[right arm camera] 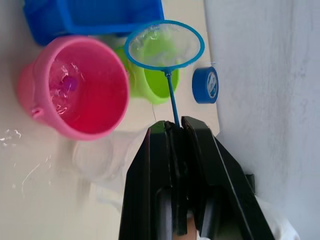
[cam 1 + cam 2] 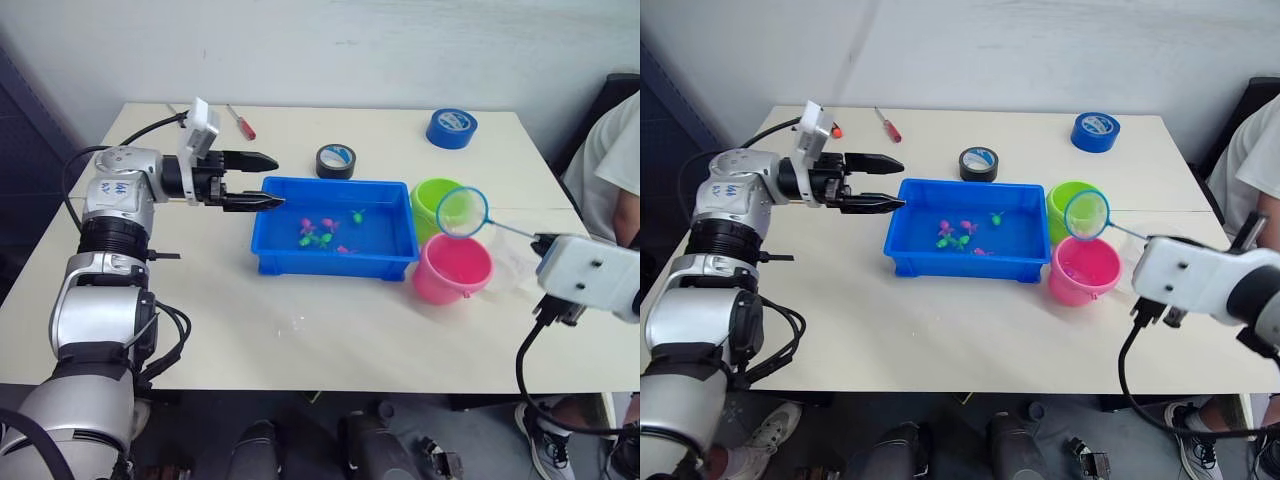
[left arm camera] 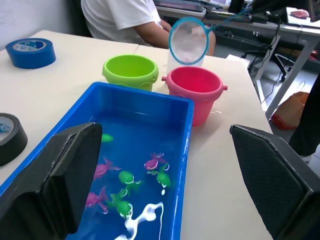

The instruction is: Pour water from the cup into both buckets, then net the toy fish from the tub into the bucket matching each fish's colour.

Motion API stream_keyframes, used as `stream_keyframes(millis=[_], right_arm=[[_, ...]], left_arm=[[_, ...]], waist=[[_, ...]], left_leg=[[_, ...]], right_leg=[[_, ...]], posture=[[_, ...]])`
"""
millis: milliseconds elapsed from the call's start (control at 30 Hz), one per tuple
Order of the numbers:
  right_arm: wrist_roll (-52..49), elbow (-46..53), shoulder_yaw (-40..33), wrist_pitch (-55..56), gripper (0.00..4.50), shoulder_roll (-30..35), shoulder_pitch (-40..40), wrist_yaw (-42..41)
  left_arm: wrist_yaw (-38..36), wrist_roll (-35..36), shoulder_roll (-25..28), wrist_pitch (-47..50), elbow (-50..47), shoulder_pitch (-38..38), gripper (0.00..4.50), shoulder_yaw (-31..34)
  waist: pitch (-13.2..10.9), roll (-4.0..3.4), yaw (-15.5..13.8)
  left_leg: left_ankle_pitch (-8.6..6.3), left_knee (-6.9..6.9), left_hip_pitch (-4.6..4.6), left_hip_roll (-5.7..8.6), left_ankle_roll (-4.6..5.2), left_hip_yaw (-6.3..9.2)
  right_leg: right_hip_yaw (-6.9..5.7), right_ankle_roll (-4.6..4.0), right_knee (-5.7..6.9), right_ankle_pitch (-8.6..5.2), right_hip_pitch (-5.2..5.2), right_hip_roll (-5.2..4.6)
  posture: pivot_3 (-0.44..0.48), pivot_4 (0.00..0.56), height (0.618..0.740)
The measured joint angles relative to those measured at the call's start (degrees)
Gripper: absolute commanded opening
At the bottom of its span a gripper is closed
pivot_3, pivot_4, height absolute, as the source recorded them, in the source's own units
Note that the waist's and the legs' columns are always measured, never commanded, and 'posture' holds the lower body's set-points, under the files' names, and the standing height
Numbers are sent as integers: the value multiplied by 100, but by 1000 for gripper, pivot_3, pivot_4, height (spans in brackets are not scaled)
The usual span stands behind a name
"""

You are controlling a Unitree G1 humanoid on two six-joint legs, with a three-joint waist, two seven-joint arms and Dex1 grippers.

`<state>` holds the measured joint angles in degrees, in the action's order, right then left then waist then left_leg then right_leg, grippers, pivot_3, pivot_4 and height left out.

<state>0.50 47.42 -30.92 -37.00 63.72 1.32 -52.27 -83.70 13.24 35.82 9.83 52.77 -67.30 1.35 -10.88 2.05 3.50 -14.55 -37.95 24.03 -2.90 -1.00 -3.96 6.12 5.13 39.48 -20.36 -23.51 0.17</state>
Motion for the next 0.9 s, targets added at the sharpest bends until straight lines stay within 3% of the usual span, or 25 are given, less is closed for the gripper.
stream_keyframes(millis=[167, 300, 433, 633, 900], right_arm=[[-525, -427, 1072, -450, 0, -124, 1202, 198], [-543, -1341, 2480, -561, 0, -500, 2141, 406], [-268, -2130, 3448, -436, 0, -800, 2391, 536], [75, -2707, 4076, -58, 0, -1014, 2887, 569], [290, -3034, 4431, 241, 0, -1047, 2936, 417]], left_arm=[[48, -28, 296, 11, -248, 326, 4470, -2], [166, -71, 525, 0, -521, 743, 4470, -2], [249, 16, 620, 262, -1004, 1206, 4470, 70], [432, 160, 856, 656, -1889, 1863, 4470, 231], [741, 474, 1011, 1185, -2828, 2466, 4470, 487]], waist=[[0, 0, -11], [0, 0, 4], [0, 0, -25], [0, -1, -17], [0, -1, -14]], left_leg=[[0, 0, 4, 6, 0, 9], [0, 0, 6, 12, 5, 5], [0, -1, 14, 12, 5, 7], [0, -4, 12, 14, 8, 7], [0, -4, 12, 14, 8, 8]], right_leg=[[14, -10, 3, -5, -3, -25], [14, -9, 4, -5, -7, -38], [10, -10, 10, -6, -15, -43], [4, -10, 12, -6, -13, -47], [-1, -10, 15, -6, -13, -47]], posture=[[0, 150, 734], [0, 150, 734], [0, 150, 734], [0, 150, 734], [0, 150, 734]])
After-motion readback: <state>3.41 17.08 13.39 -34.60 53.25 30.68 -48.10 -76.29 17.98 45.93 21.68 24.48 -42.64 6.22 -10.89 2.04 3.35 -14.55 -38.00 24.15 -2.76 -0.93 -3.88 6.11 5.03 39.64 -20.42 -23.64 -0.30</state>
